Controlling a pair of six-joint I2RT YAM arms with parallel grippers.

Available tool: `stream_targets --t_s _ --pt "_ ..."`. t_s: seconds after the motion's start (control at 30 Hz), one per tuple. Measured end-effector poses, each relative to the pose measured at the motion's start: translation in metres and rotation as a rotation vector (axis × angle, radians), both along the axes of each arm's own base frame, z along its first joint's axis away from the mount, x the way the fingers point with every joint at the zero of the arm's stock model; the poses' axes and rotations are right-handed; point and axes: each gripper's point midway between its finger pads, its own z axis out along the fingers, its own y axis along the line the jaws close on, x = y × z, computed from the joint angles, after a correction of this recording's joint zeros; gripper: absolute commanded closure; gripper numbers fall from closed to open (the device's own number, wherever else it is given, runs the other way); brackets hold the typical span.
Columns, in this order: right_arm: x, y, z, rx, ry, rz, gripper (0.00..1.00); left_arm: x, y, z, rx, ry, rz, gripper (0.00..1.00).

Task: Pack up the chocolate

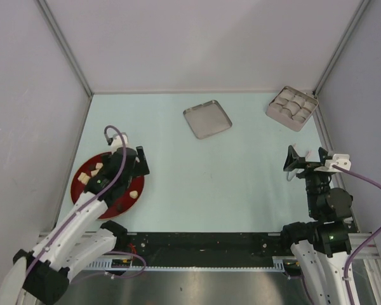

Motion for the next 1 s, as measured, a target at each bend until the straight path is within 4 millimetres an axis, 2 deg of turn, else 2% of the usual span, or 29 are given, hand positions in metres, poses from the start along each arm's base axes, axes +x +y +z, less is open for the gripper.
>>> stream_targets --t_s 0.47,0.63,0.87,1.0 --pt "-0.007 -0.008 0.000 0.008 -0.051 -0.044 0.00 0.044 -0.033 -0.079 -0.005 0.251 0.001 0.00" --pt "-0.008 -0.010 0.000 0.011 -0.058 -0.055 0.00 0.052 -0.041 -0.101 -0.004 0.331 0.006 0.00" --pt "-0.007 -0.012 -0.003 0.008 -0.054 -0.068 0.00 0.054 -0.047 -0.127 0.007 0.420 0.002 0.00" --pt "-0.008 -0.014 -0.002 0.009 -0.057 -0.078 0.00 0.066 -0.053 -0.137 0.018 0.454 0.000 0.00"
